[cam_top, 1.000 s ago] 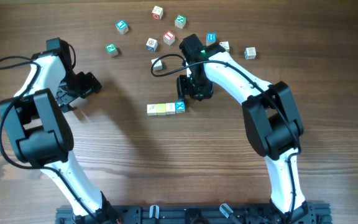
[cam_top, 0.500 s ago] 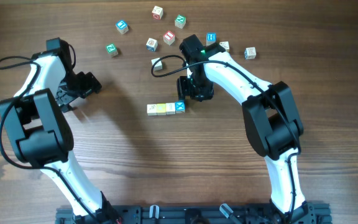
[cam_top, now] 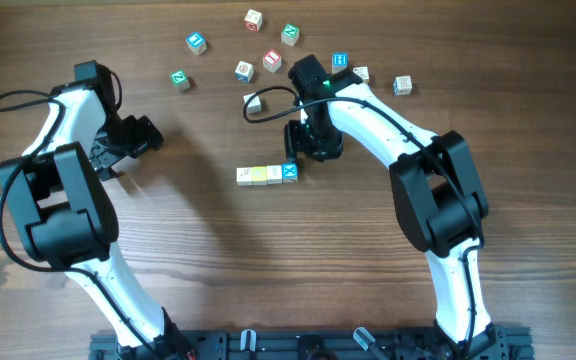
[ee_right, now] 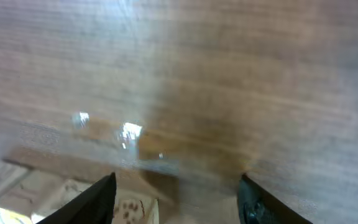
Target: Form a horizontal line
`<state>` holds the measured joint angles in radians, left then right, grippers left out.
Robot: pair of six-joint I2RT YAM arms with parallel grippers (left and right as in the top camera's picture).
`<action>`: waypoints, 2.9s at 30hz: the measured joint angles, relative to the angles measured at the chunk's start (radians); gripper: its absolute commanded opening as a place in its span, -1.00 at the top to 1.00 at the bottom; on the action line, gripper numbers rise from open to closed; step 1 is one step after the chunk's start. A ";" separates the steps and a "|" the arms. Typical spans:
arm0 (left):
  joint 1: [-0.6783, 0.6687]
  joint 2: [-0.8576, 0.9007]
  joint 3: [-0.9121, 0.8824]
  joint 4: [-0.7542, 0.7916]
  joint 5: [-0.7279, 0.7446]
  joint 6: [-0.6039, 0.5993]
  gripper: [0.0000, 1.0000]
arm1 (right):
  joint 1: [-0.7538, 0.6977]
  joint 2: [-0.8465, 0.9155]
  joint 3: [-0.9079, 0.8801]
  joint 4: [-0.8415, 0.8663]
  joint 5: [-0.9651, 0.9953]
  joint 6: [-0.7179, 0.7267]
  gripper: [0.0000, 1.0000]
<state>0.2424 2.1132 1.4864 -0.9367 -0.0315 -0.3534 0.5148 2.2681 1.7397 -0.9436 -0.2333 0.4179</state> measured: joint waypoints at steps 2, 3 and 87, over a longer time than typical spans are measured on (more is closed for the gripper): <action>0.000 0.000 0.000 0.000 0.000 0.000 -1.00 | 0.002 0.001 -0.001 0.031 0.041 0.013 0.32; 0.000 0.000 0.000 0.000 0.000 0.000 -1.00 | 0.002 0.003 -0.002 0.034 0.053 0.029 0.36; 0.000 0.000 0.000 0.000 0.000 0.000 -1.00 | 0.097 0.387 0.695 0.038 0.105 -0.076 0.23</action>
<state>0.2424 2.1132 1.4864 -0.9363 -0.0315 -0.3534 0.6117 2.6549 2.4351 -0.9054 -0.1287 0.3424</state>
